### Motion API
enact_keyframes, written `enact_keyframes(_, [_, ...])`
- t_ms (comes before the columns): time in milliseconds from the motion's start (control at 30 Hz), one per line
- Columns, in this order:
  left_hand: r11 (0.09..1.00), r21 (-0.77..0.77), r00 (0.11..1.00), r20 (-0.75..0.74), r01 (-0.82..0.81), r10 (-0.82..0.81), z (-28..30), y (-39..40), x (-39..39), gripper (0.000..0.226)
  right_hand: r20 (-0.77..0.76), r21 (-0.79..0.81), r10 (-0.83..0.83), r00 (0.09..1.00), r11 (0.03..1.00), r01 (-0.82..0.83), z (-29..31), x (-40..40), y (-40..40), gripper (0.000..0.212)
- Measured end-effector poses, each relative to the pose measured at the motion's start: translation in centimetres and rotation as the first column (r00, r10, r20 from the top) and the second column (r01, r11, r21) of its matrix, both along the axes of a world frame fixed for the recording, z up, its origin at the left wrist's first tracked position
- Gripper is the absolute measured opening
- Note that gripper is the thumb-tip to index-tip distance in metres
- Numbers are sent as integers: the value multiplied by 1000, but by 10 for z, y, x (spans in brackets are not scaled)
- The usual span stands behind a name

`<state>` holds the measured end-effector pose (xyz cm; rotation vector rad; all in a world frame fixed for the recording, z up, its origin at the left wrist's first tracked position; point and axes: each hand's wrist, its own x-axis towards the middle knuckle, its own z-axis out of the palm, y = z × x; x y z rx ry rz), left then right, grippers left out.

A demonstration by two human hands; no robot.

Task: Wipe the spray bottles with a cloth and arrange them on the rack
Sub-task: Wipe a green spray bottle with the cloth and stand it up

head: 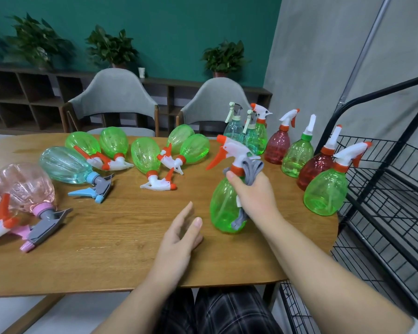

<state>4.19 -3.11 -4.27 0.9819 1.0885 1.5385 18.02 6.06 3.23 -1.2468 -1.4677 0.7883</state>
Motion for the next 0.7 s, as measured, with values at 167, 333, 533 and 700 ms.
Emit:
enact_keyframes(167, [999, -17, 999, 21, -47, 47, -1, 1, 0, 35, 131, 34, -224, 966, 974, 222, -5, 34, 32, 27])
enact_keyframes(333, [997, -23, 997, 11, -70, 71, -1, 2, 0, 25, 367, 205, -357, 859, 932, 300, -6, 65, 61, 14])
enact_keyframes(533, [996, -45, 997, 18, -75, 76, 0, 3, 0, 25, 633, 287, -341, 695, 937, 198, -7, 74, 78, 17])
enact_keyframes(700, [996, -44, 996, 24, -81, 82, 2, 3, 2, 24, 874, 236, -196, 445, 971, -36, -32, 60, 62, 27])
